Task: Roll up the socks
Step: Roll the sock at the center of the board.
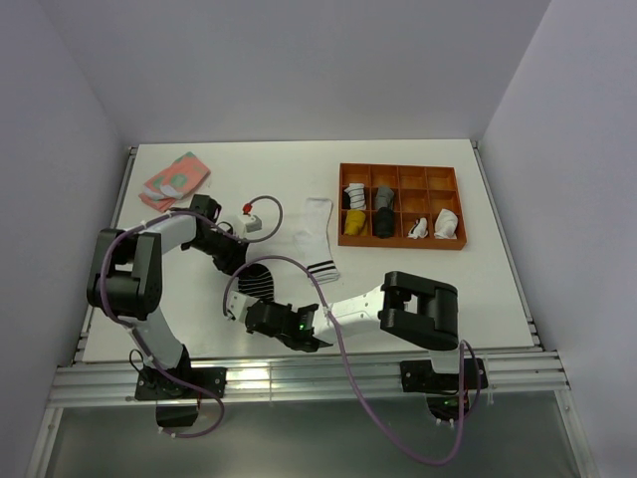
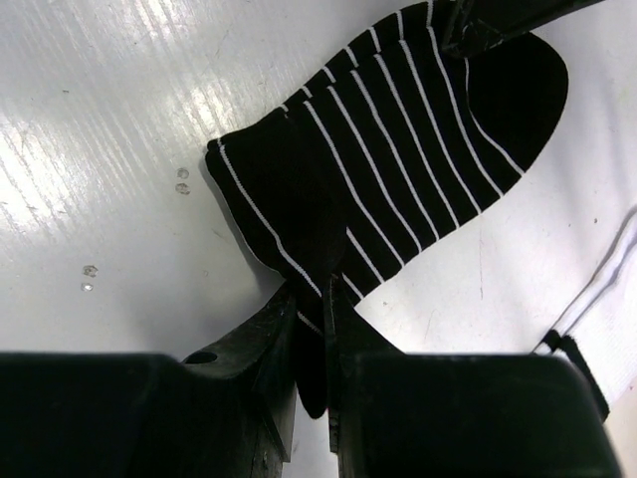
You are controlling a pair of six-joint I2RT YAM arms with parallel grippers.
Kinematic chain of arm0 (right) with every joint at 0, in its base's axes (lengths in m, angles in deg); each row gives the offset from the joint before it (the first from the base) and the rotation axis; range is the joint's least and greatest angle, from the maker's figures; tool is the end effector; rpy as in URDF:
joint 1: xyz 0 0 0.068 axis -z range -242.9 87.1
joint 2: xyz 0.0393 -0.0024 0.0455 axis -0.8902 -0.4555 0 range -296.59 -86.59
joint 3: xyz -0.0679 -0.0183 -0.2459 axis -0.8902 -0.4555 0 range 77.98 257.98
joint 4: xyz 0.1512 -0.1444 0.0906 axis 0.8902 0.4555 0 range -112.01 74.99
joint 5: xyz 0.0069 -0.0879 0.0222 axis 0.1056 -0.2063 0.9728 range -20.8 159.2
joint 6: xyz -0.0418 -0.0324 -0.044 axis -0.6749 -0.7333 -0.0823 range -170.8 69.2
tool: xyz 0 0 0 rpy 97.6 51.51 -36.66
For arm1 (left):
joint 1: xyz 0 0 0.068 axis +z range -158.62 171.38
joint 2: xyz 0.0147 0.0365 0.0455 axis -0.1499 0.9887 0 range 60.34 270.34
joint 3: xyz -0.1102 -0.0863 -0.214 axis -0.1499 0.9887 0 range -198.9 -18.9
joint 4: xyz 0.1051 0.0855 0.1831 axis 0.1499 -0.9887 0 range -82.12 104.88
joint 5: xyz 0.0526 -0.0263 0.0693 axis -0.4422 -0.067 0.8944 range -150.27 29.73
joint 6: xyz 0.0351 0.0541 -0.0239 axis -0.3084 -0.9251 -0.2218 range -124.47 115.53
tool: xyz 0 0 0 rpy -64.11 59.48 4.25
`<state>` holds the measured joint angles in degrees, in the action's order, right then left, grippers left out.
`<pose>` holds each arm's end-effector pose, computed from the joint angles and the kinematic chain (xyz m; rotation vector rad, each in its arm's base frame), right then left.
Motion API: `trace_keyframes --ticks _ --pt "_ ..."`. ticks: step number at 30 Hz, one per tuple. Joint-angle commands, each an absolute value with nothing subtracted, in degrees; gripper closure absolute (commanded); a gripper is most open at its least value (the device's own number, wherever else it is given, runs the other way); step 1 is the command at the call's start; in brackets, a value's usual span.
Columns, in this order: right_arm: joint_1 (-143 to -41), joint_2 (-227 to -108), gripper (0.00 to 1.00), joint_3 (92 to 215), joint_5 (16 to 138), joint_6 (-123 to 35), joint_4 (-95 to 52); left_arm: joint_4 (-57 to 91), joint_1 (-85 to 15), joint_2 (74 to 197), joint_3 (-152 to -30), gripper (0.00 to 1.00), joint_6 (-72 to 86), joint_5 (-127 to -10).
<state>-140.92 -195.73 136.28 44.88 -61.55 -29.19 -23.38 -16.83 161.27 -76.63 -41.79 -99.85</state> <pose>0.0990 0.3565 0.1361 -1.4223 1.7492 0.1293 0.2693 -0.0747 0.1407 1.1083 2.4540 -0.8869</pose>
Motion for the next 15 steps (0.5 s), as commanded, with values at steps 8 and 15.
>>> trace_keyframes --ticks 8,15 --pt "-138.32 -192.23 0.82 140.47 60.90 -57.76 -23.16 -20.99 -18.81 160.98 -79.28 1.00 -39.99 -100.88" --pt "-133.05 -193.11 0.84 142.93 72.16 -54.50 -16.74 -18.61 -19.96 161.15 -81.47 1.00 -35.85 -103.25"
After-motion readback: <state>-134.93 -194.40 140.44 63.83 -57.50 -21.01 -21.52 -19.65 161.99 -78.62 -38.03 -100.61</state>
